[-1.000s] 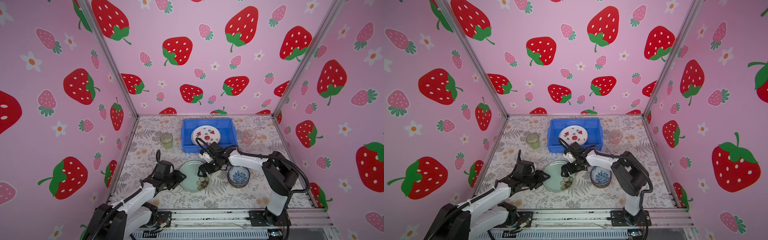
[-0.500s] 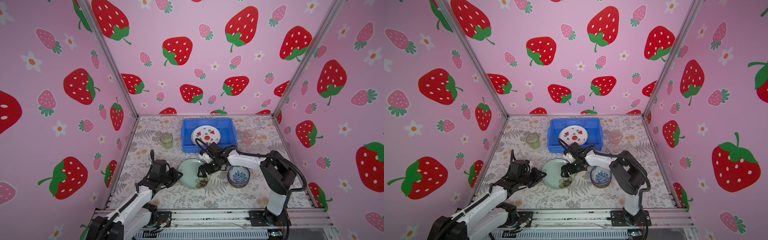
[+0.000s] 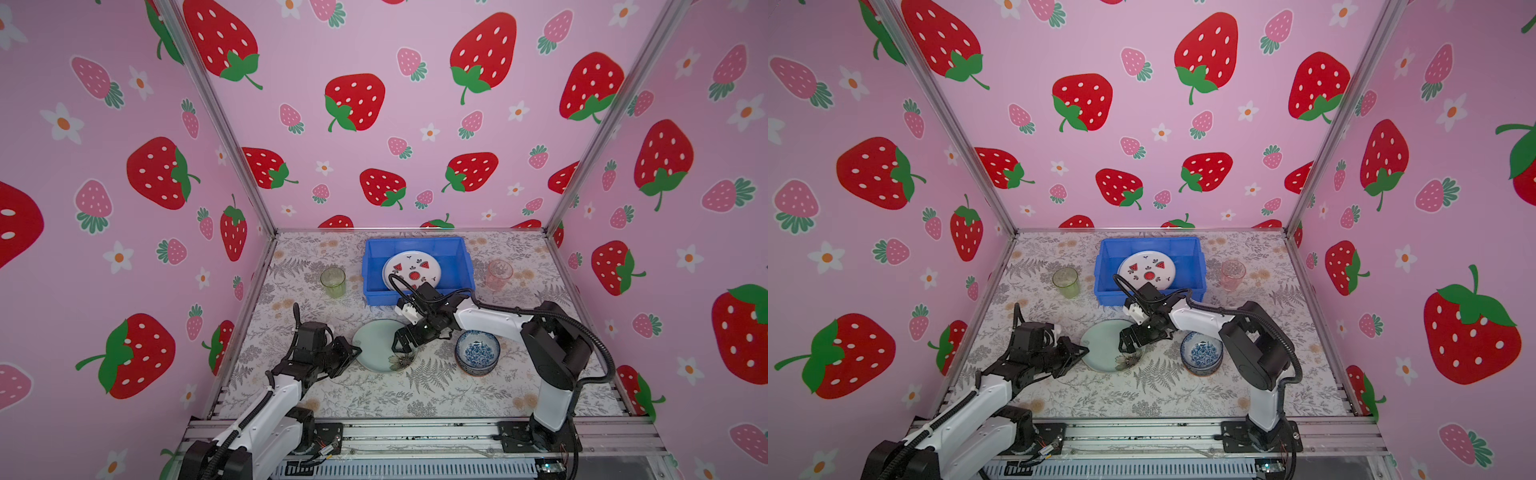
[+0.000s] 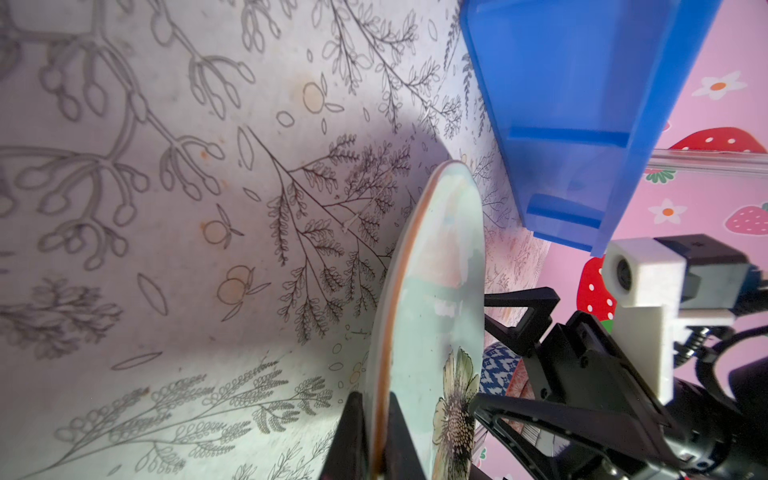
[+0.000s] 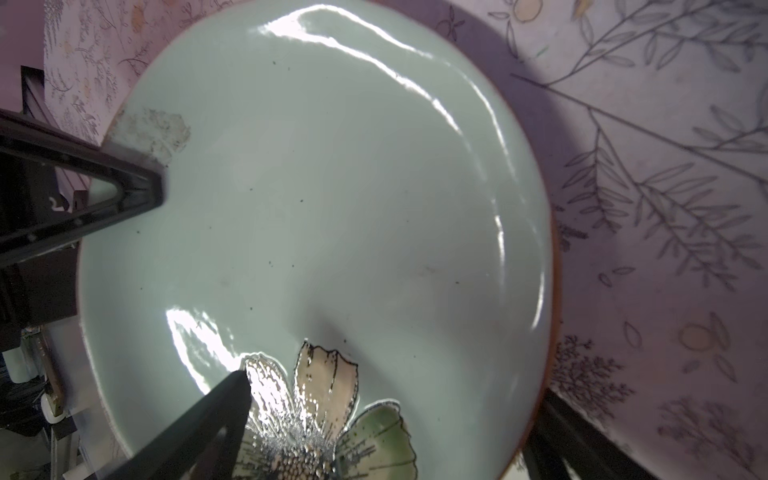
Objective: Place the mixed dishes into the plastic bin
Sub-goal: 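Pinch the green plate rim with both grippers from opposite sides and lift, then carry the green plate over the blue bin with both grippers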
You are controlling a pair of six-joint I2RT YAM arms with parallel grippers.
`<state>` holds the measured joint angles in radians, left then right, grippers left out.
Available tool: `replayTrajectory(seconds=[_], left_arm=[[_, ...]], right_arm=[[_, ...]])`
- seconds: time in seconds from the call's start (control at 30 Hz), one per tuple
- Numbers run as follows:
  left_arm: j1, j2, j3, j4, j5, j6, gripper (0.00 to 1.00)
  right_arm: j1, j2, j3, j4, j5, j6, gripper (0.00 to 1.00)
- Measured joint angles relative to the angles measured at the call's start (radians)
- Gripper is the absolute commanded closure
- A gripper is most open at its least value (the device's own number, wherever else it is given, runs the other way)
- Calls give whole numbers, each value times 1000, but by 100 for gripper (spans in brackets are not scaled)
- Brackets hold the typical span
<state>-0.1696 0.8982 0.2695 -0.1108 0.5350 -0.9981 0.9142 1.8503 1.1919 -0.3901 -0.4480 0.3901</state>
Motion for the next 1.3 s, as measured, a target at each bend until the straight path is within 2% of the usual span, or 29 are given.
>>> replayTrajectory(seconds=[0.2,0.43,0.57,0.7,0.83,0.97,1.3], left_arm=[[26,-37,18,-41,24,47,100],[31,-45,125,-120,68,152,100],[31,-42,193,-152,95,214,100],[31,-17,259,-158,125,263,100],[31,19,311,-155,154,297,100],[31,48,340,-155,175,321,100],[31,85,352,-123,193,330,100]], right_arm=[[-29,-20,45,-43,-16,-3,1],[-148,-148,64,-42,-150,18,0],[-252,-219,64,-34,-270,31,8],[-322,-245,64,-59,-325,10,14],[-335,-245,53,-89,-355,-7,20],[-336,-245,28,-93,-392,-13,30],[-336,-239,-2,-58,-459,-9,46]])
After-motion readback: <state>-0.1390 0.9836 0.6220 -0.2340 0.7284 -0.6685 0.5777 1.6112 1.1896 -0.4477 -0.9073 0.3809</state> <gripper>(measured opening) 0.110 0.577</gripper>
